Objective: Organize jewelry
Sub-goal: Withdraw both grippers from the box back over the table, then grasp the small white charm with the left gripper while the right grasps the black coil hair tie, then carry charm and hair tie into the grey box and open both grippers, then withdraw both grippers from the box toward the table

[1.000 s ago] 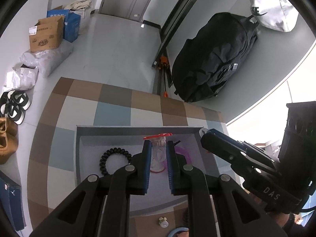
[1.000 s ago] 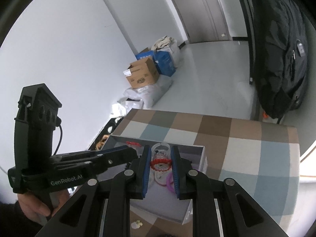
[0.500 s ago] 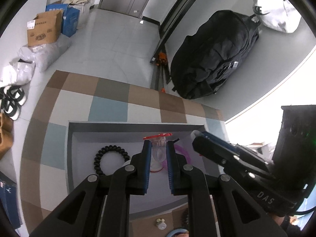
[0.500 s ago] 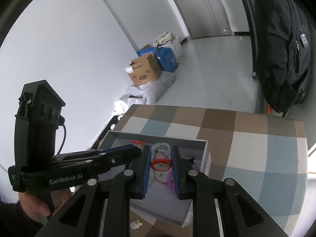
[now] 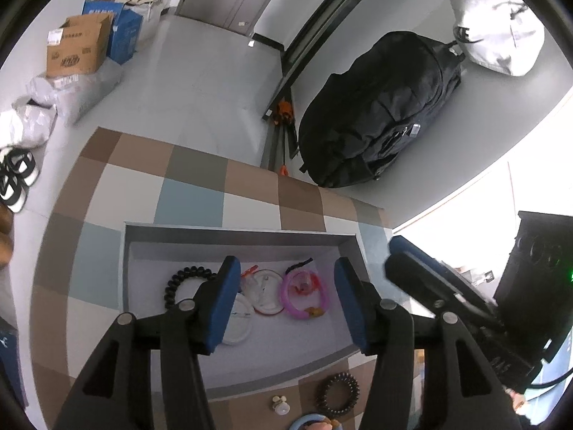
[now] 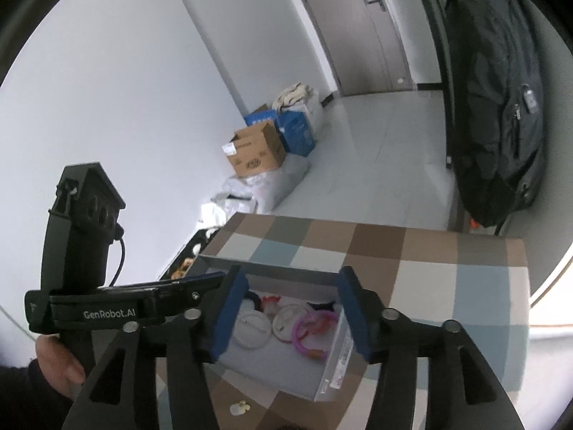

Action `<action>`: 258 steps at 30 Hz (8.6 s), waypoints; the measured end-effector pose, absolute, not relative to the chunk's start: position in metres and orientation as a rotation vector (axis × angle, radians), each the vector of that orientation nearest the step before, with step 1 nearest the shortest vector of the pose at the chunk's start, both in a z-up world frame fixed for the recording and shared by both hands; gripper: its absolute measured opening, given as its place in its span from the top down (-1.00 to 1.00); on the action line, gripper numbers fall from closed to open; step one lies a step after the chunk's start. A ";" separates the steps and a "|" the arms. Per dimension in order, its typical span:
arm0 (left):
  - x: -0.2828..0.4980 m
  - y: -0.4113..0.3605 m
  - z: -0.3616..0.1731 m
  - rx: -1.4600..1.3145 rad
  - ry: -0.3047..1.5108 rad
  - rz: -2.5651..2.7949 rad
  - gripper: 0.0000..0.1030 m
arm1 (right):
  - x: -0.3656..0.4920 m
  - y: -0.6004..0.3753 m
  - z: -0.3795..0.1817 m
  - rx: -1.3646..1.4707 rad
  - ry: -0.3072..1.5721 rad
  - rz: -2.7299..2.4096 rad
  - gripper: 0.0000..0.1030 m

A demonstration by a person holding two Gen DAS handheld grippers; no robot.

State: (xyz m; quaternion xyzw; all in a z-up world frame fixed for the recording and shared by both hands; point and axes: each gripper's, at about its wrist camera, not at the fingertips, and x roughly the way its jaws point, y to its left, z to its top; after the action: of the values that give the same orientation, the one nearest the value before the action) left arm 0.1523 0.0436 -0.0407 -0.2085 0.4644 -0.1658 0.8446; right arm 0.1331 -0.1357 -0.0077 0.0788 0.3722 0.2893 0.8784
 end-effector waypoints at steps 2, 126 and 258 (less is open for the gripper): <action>0.149 0.043 -0.038 -0.419 0.969 -0.343 0.05 | 0.130 -0.141 -0.006 0.179 0.771 0.588 -0.26; 0.058 0.027 -0.030 -0.202 0.972 -0.295 0.83 | 0.021 -0.112 -0.078 -0.297 0.913 0.327 0.83; 0.053 0.008 -0.056 -0.226 1.000 -0.347 -0.55 | 0.047 -0.183 -0.015 0.124 0.797 0.414 -1.00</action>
State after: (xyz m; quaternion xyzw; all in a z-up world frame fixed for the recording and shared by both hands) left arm 0.0525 0.0082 -0.0558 -0.1078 0.4760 -0.1650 0.8571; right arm 0.0472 -0.1833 -0.0154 0.0601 0.3850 0.2001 0.8990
